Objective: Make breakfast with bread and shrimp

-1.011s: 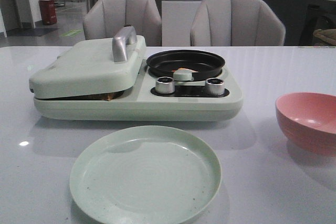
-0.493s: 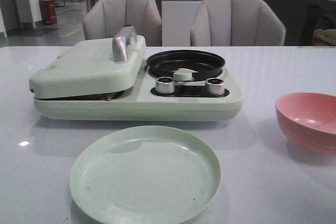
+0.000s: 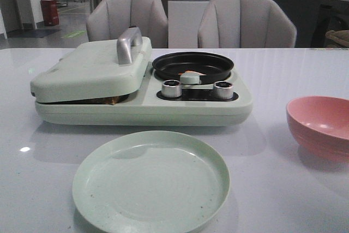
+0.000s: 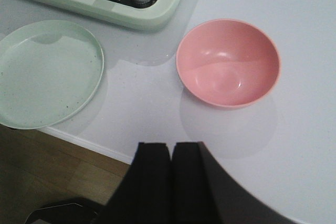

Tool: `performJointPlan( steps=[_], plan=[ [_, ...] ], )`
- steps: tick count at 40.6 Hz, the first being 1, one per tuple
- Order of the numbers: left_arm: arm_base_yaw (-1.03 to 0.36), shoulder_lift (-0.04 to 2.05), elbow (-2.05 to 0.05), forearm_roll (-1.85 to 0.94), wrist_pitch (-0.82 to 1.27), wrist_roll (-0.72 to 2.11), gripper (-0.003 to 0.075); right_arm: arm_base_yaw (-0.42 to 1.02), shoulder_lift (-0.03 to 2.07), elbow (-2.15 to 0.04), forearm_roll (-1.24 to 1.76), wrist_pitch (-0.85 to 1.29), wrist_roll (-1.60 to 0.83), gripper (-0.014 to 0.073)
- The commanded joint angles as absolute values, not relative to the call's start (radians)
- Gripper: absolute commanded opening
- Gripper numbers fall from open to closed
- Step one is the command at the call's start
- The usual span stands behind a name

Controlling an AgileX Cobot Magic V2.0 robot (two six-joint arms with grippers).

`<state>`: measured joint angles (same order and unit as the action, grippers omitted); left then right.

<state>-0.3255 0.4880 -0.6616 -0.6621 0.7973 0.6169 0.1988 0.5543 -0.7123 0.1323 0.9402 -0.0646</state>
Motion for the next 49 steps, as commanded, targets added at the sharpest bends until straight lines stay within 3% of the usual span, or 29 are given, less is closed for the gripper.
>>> performJointPlan(
  steps=[1, 32, 38, 49],
  plan=[
    [-0.334, 0.492, -0.687, -0.699, 0.736, 0.619, 0.0102, 0.2, 0.554, -0.737, 0.136, 0.856, -0.073, 0.0036],
    [-0.334, 0.492, -0.687, -0.631, 0.728, 0.619, 0.0102, 0.2, 0.554, -0.737, 0.136, 0.858, -0.073, 0.0036],
    [-0.334, 0.488, -0.65, -0.565, 0.613, 0.605, 0.0102, 0.2, 0.554, -0.737, 0.136, 0.858, -0.073, 0.0036],
    [-0.288, 0.353, -0.431, -0.009, 0.324, -0.03, 0.0101, 0.2, 0.554, -0.737, 0.136, 0.866, -0.073, 0.0036]
  ],
)
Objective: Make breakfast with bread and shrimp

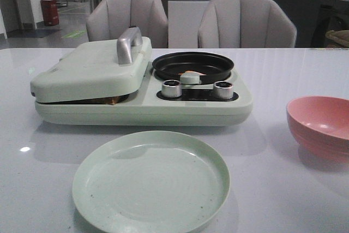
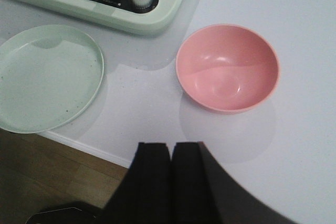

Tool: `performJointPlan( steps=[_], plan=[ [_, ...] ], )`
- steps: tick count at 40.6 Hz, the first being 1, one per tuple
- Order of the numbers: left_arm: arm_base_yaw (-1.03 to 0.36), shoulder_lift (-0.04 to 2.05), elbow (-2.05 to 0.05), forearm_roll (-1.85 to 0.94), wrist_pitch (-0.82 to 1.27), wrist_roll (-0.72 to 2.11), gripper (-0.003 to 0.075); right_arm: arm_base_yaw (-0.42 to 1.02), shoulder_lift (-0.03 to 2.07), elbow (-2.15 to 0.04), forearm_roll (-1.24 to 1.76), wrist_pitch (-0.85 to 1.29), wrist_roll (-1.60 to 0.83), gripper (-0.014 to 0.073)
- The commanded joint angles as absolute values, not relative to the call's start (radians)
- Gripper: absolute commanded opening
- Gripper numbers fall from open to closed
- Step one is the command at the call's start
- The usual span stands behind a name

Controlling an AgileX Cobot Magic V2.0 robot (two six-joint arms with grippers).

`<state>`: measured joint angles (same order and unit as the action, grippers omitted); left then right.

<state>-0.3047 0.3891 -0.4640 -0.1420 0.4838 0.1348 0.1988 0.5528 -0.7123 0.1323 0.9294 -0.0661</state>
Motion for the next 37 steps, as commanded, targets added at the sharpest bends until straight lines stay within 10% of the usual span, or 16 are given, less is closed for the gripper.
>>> performJointPlan(
  steps=[1, 37],
  plan=[
    [-0.277, 0.338, -0.409, 0.029, 0.291, -0.06, 0.0101, 0.2, 0.554, -0.737, 0.136, 0.866, -0.073, 0.0036],
    [-0.042, -0.023, 0.032, -0.025, -0.032, -0.034, 0.0101, 0.2, 0.554, -0.737, 0.136, 0.872, -0.073, 0.0036]
  ],
)
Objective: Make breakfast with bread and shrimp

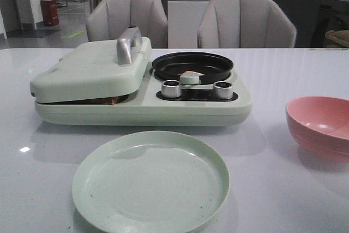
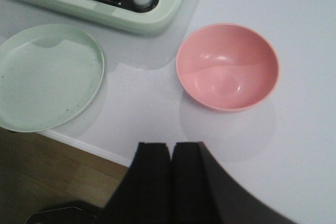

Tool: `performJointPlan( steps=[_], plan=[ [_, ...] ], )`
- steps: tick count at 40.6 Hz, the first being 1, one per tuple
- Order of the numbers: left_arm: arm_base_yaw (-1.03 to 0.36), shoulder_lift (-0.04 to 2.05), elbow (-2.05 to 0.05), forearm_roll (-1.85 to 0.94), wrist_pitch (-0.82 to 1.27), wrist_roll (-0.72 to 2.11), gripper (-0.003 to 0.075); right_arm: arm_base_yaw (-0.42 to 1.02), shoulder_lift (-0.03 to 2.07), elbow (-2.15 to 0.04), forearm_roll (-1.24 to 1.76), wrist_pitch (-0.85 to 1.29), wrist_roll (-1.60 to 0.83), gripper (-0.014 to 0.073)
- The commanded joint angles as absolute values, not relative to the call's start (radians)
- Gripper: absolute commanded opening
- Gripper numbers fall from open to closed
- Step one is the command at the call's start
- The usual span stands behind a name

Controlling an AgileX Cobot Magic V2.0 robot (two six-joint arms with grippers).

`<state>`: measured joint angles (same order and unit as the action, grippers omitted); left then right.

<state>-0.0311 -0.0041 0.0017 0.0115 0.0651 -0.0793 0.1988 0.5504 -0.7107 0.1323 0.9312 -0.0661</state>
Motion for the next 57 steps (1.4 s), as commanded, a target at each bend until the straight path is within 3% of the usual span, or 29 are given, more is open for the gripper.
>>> performJointPlan(
  steps=[1, 50, 57],
  plan=[
    [-0.047, -0.023, 0.032, -0.034, -0.036, -0.019, 0.0102, 0.2, 0.554, -0.737, 0.136, 0.872, -0.073, 0.0036],
    [-0.08, -0.023, 0.032, -0.055, -0.054, 0.0, 0.0101, 0.2, 0.553, -0.735, 0.136, 0.871, -0.073, 0.0036],
    [-0.08, -0.023, 0.032, -0.055, -0.054, 0.0, 0.0101, 0.103, 0.429, -0.625, 0.045, 0.688, -0.08, 0.0036]
  ],
)
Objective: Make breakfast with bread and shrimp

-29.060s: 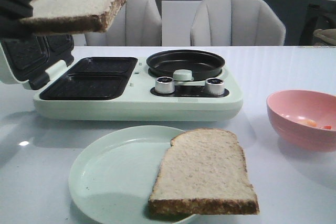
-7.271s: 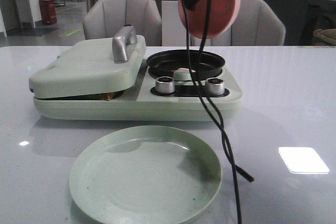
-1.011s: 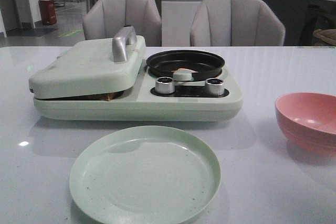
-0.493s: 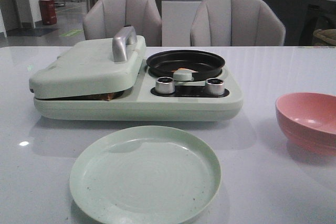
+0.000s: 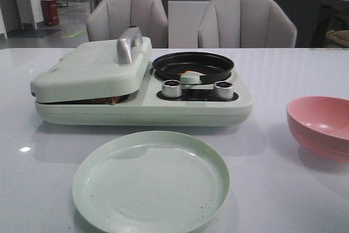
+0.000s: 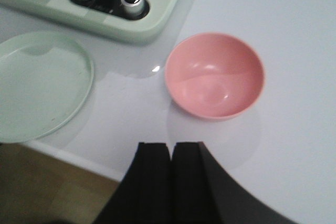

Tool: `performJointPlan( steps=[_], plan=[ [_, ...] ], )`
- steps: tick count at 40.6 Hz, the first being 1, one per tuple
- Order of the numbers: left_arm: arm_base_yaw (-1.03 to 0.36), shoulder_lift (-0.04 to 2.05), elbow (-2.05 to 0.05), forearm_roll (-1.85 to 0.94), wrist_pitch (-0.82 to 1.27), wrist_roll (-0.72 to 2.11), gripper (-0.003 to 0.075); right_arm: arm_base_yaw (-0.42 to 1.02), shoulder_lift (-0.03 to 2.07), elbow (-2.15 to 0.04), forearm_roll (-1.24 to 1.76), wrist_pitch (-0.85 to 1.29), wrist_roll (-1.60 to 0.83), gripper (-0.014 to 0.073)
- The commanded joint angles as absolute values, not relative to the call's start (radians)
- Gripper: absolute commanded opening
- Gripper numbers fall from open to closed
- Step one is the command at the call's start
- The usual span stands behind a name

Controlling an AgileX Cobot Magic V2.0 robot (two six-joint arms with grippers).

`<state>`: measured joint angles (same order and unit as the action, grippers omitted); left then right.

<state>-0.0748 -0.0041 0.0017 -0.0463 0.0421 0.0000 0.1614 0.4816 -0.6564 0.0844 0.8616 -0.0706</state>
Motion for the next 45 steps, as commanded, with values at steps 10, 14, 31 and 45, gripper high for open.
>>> performJointPlan(
  steps=[10, 14, 31, 45],
  plan=[
    [-0.08, -0.023, 0.032, -0.055, -0.054, 0.0, 0.0101, -0.034, 0.189, -0.295, 0.045, 0.217, -0.08, 0.0036],
    [-0.08, -0.023, 0.032, -0.055, -0.053, 0.0, 0.0101, -0.036, 0.108, -0.17, 0.045, 0.072, -0.08, 0.0036],
    [-0.08, -0.022, 0.032, -0.055, -0.052, 0.0, 0.0101, -0.045, -0.032, 0.011, 0.088, -0.041, -0.078, 0.0036],
    [-0.08, -0.022, 0.032, -0.055, -0.052, 0.0, 0.0101, -0.045, -0.032, 0.011, 0.111, -0.04, -0.078, 0.0036]
  ],
)
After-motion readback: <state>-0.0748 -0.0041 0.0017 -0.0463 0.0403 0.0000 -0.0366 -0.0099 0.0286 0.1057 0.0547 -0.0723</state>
